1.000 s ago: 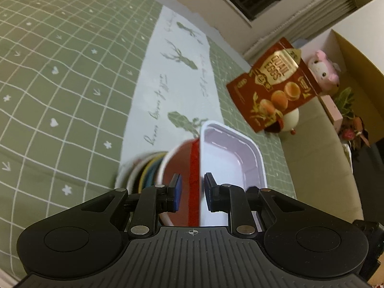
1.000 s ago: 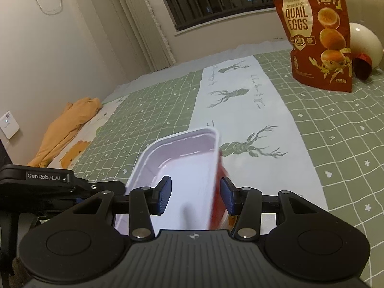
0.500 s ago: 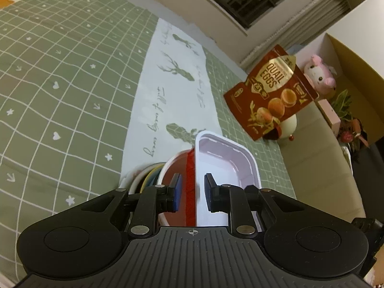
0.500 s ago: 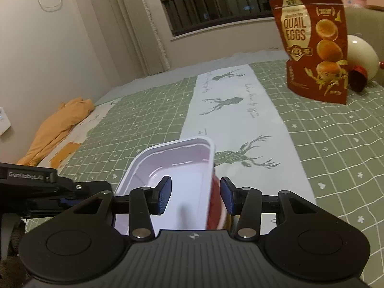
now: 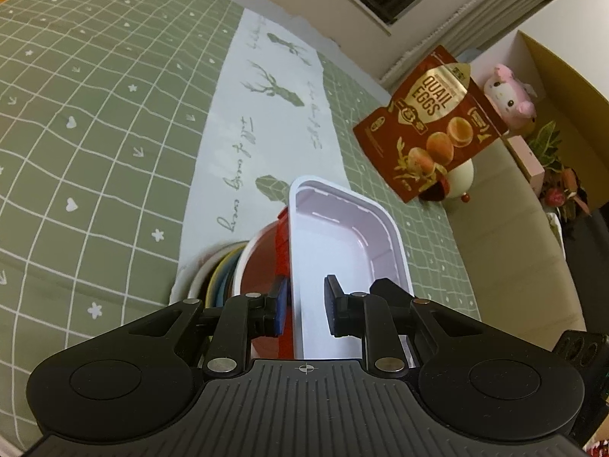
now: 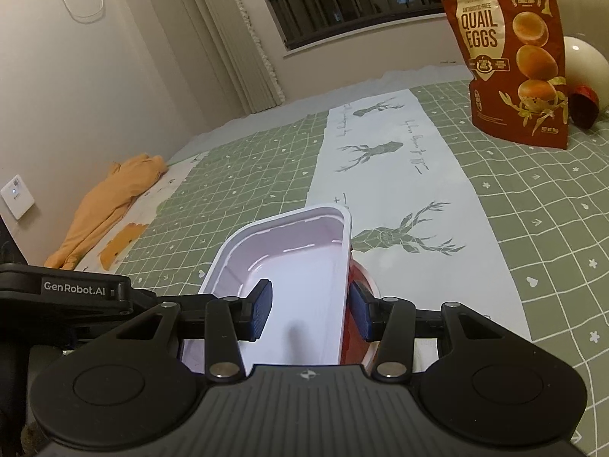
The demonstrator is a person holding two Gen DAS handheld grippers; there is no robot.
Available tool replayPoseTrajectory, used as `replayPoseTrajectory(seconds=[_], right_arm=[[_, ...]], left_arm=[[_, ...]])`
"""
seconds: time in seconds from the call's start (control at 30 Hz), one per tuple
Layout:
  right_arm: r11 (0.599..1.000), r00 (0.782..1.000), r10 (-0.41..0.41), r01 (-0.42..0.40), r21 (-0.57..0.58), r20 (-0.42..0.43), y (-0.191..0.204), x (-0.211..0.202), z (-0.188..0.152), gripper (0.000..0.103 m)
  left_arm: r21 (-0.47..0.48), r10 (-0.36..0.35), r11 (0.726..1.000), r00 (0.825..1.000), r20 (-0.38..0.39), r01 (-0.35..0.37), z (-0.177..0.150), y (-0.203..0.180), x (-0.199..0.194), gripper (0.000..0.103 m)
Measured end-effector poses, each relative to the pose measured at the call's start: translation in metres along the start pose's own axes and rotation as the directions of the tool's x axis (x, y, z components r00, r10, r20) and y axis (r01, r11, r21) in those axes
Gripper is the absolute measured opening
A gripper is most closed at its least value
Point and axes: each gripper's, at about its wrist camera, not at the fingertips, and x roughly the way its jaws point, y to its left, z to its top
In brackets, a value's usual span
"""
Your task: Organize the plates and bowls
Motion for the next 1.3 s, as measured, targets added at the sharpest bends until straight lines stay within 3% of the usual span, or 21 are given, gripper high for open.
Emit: replayPoseTrajectory(seconds=[0.33,0.43,0.57,0.73,0.87,0.93,1.03,1.13,1.2,1.3], right_arm=[[1.0,1.0,-0.018,0.018,0.009,0.014,-0.003,-0.002,-0.003,0.046],[0.999,0.998,-0.041,0.04,0.021,0.046,-0.006,-0.013,-0.002,0.046],[0.996,0.99,-0.085,0.081,0.034,0.113,-0.006,-0.039,-0.005,0.05],[0.994,0.975,-0.107,0.107,0.009,0.195,0.003,-0.081,-0.027,0.062],[0.995,0.962,-0.075,0.091,-0.048,0.261,0.012,-0.113,-0.077,0.079],[0.99,0.956,-0.088,0.115,-0.08,0.281,0.015,-0.12,-0.111,0.08],[0.976,0.956,-0.137,0.174,-0.128,0.258,0.018,-0.125,-0.154,0.08],[0.969,0.961,-0.168,0.202,-0.143,0.22,0.014,-0.13,-0.181,0.08],[0.971,0.961,-0.175,0.205,-0.127,0.214,0.009,-0.135,-0.191,0.08],[0.973,0.962,-0.187,0.21,-0.099,0.199,0.003,-0.137,-0.199,0.08]], left_arm=[[0.007,-0.006,1.0,1.0,0.013,0.006,0.001,-0.002,-0.004,0.022],[0.033,0.015,0.999,0.997,0.076,-0.018,-0.003,-0.009,-0.022,0.023],[0.097,0.044,0.993,0.979,0.201,-0.064,-0.018,-0.028,-0.056,0.023],[0.245,0.03,0.962,0.944,0.33,-0.117,-0.073,-0.055,-0.09,0.022],[0.383,0.044,0.899,0.914,0.404,-0.212,-0.154,-0.062,-0.092,0.021],[0.415,0.079,0.869,0.904,0.42,-0.269,-0.19,-0.062,-0.084,0.019],[0.407,0.135,0.861,0.909,0.394,-0.304,-0.231,-0.056,-0.072,0.018],[0.413,0.147,0.846,0.893,0.426,-0.336,-0.258,-0.055,-0.073,0.018],[0.441,0.158,0.82,0.885,0.437,-0.364,-0.27,-0.061,-0.072,0.018],[0.448,0.17,0.816,0.893,0.418,-0.365,-0.274,-0.062,-0.073,0.018]])
